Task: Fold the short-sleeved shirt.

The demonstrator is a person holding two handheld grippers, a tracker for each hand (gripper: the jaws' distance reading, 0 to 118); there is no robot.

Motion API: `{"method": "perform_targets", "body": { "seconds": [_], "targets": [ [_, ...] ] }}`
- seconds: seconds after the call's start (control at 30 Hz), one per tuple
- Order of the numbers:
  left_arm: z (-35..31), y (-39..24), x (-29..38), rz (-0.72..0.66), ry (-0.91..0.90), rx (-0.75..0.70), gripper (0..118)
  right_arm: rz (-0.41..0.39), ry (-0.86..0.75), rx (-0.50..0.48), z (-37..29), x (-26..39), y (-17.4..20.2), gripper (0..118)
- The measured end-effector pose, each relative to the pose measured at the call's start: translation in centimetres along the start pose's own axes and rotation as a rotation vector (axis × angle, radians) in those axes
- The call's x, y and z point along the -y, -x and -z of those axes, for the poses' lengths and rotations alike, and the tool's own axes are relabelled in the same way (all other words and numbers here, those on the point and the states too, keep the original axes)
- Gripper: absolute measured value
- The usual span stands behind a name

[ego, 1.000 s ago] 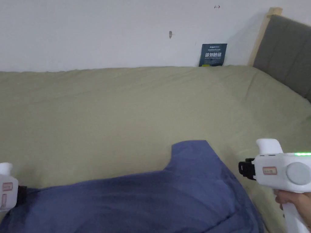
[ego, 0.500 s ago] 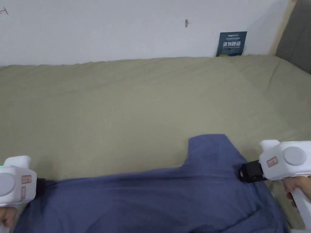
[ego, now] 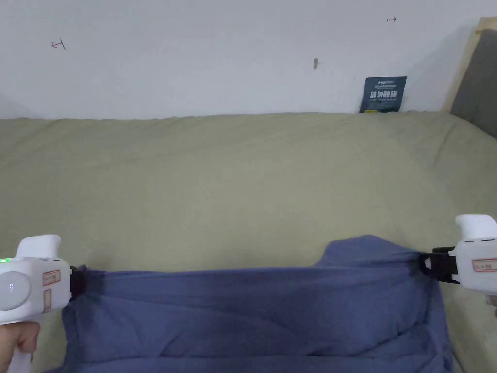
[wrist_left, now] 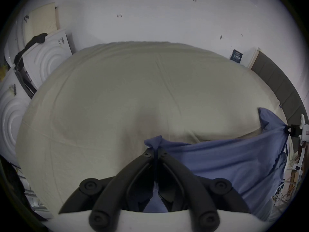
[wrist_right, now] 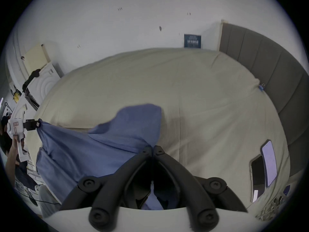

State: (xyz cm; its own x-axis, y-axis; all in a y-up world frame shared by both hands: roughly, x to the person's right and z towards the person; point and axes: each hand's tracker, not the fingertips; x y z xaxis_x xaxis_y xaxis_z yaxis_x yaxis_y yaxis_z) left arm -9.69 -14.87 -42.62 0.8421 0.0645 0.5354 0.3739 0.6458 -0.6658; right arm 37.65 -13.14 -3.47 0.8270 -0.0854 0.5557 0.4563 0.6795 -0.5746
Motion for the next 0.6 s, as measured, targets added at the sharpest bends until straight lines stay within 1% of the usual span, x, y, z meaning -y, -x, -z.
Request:
{"method": "perform_targets", "body": {
  "seconds": [0.13,0.2,0.33,0.47,0.6],
  "targets": [
    [-4.1,0.8,2.1,-0.008,-0.056,0.01,0,0.017,-0.071,-0.025,-4.2,2.5,0.3,3],
    [-6.7,1.1,3.9,-0.01,-0.072,0.019,0,0.013,-0.07,-0.028,-5.9,4.0,0.1,3],
    [-9.4,1.9,7.4,-0.025,-0.093,0.037,0,-0.004,-0.103,-0.034,-8.9,7.6,0.7,3],
    [-11.1,2.5,11.1,-0.027,-0.094,0.045,0,-0.017,-0.109,-0.047,-11.1,11.6,0.8,3],
    [-12.3,2.9,15.4,0.002,-0.112,0.055,0,-0.028,-0.071,-0.045,-11.7,15.9,0.5,3]
  ]
}}
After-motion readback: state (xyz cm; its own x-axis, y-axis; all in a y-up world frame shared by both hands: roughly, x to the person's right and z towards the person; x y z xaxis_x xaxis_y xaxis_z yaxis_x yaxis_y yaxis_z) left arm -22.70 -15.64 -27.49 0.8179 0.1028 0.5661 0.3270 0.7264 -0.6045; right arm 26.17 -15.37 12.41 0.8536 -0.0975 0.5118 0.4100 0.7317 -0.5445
